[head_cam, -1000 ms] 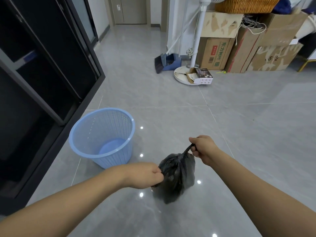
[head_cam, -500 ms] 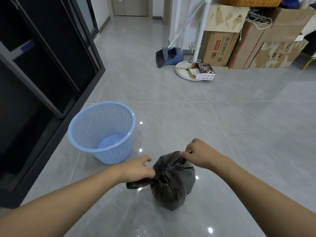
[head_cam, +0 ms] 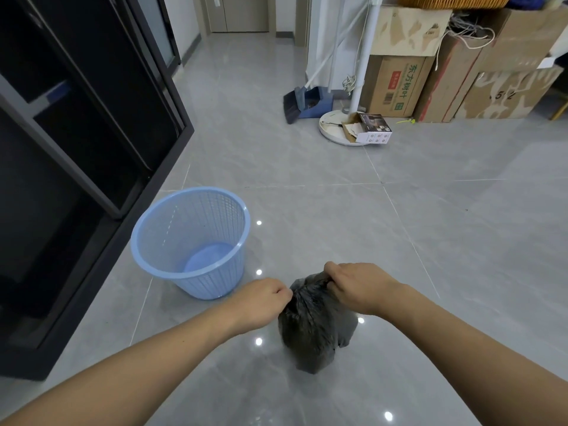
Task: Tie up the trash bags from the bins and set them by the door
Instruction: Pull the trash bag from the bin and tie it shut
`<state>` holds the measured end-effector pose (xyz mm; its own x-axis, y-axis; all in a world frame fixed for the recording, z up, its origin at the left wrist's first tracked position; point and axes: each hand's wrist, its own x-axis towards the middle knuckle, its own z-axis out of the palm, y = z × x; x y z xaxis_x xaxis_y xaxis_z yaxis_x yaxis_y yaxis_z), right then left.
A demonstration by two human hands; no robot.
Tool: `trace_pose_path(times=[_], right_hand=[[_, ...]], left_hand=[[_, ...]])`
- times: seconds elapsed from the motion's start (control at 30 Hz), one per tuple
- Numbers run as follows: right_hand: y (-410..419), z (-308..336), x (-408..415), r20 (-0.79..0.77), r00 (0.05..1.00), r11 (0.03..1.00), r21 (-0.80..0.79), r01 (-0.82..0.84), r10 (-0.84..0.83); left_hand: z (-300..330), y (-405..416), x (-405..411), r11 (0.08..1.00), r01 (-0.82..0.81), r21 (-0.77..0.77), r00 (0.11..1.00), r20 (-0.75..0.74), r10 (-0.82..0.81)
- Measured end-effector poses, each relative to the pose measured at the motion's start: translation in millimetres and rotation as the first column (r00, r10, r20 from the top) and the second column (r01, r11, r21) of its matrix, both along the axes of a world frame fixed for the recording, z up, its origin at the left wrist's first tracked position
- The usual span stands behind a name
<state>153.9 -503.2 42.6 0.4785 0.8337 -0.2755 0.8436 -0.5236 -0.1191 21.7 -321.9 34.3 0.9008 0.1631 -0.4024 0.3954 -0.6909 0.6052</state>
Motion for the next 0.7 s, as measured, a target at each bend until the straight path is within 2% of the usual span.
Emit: trace_pose_path(times=[0.13, 0.33, 0.47, 0.53, 0.63, 0.67, 0.7], right_hand=[[-10.3, 0.9, 12.2, -0.14, 0.99, 0.999, 0.035, 0.007, -0.002], [-17.8, -13.3, 16.5, -0.264, 0.962, 0.997, -0.018, 0.075, -0.077], [-14.4, -18.3, 12.2, -0.328, 0.937, 0.992, -0.077, 0.103, -0.122], [-14.9, -20.2, 12.4, -0.501, 0.836, 0.973, -0.071, 0.22, -0.225], [-18.8, -24.8, 13.0, -0.758, 0.575, 0.913, -0.063, 0.404, -0.307], [-19.8, -27.1, 13.4, -0.802, 0.507, 0.895, -0.074, 0.44, -0.316], [-19.8, -29.1, 13.2, -0.813, 0.48, 0.884, -0.086, 0.46, -0.329]], left_hand=[[2.6, 9.9, -2.6, 0.997, 0.075, 0.014, 0.996, 0.037, -0.075], [-10.2, 18.3, -11.9, 0.918, 0.298, 0.26, 0.954, -0.057, -0.294], [-13.5, 21.6, -13.6, 0.87, 0.345, 0.351, 0.938, -0.091, -0.335], [-10.7, 22.3, -10.1, 0.877, 0.326, 0.352, 0.944, -0.062, -0.326], [-8.2, 31.1, -8.9, 0.894, 0.293, 0.34, 0.953, -0.022, -0.304], [-8.7, 33.8, -9.6, 0.891, 0.307, 0.335, 0.95, -0.051, -0.308], [-9.6, 34.0, -10.7, 0.882, 0.331, 0.335, 0.943, -0.094, -0.319]])
